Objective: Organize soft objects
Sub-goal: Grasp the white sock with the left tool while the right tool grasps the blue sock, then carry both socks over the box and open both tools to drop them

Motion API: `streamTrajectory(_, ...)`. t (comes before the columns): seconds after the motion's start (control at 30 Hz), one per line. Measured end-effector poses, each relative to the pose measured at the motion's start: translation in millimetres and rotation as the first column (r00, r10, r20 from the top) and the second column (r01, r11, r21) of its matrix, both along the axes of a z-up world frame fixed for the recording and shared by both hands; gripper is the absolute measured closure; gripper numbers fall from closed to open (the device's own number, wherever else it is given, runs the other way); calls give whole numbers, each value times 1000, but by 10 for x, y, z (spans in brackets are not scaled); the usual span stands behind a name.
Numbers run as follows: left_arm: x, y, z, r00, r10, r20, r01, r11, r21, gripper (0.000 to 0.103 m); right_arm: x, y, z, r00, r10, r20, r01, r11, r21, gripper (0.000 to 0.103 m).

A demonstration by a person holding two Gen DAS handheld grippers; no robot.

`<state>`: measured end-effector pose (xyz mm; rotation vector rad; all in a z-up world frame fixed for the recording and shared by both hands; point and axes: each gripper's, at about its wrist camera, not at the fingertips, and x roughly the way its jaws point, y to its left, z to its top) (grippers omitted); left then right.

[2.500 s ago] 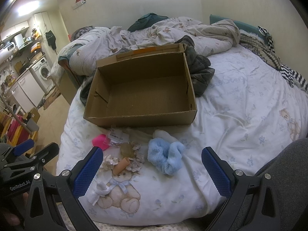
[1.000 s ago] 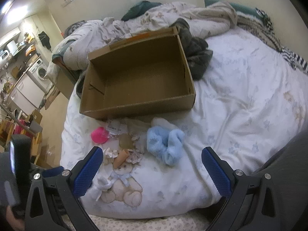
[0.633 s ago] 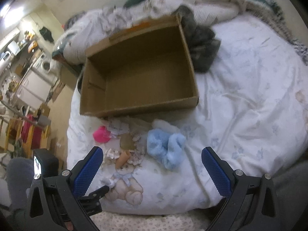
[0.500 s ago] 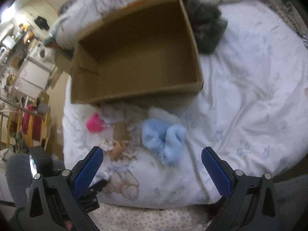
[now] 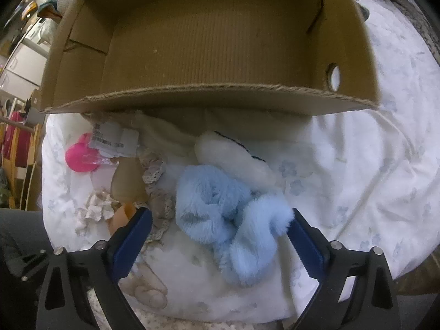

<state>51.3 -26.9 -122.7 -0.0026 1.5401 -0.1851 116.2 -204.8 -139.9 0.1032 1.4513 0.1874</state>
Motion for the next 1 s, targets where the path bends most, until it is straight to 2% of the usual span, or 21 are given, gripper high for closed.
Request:
streamTrajectory(0.03,-3,30,55,1000,14,10,-14,1000,-10,77,8,-1,-21,1000,-4,-2,4,1000,1,1)
streamTrajectory(0.1,4,128,188,998,45,43,-44,999,-24,77,24,-6,-39,1000,-13,-1,13,1000,-2,11)
streamTrajectory(0.17,41,225,294,994,78,74,-75,997,-31,77,43,3,-75,1000,-6,-12,6,1000,-2,34)
streamTrajectory(0.23,48,333,383,989,113,100,-110,993,-41,77,71,-30,-87,1000,-6,-16,6,1000,-6,53)
streamTrajectory(0.33,84,444,460,981,152,121,-147,988,-50,77,83,-68,-53,1000,-19,-7,19,1000,8,67)
streamTrajectory(0.5,15,575,557,971,181,155,-175,983,-49,77,32,-137,117,999,-40,32,39,999,37,71)
streamTrajectory(0.6,23,585,588,958,203,204,-207,978,-1,77,-89,-156,248,997,-46,60,43,998,45,71)
streamTrajectory(0.67,7,586,571,951,221,216,-227,974,3,77,-205,-197,306,996,-57,73,52,997,64,71)
streamTrajectory(0.87,-83,536,713,941,218,259,-229,973,13,77,-393,-372,786,986,-80,150,55,985,166,71)
streamTrajectory(1.0,-42,505,980,930,224,292,-235,972,1,77,-506,-546,1061,975,-120,187,63,957,283,71)
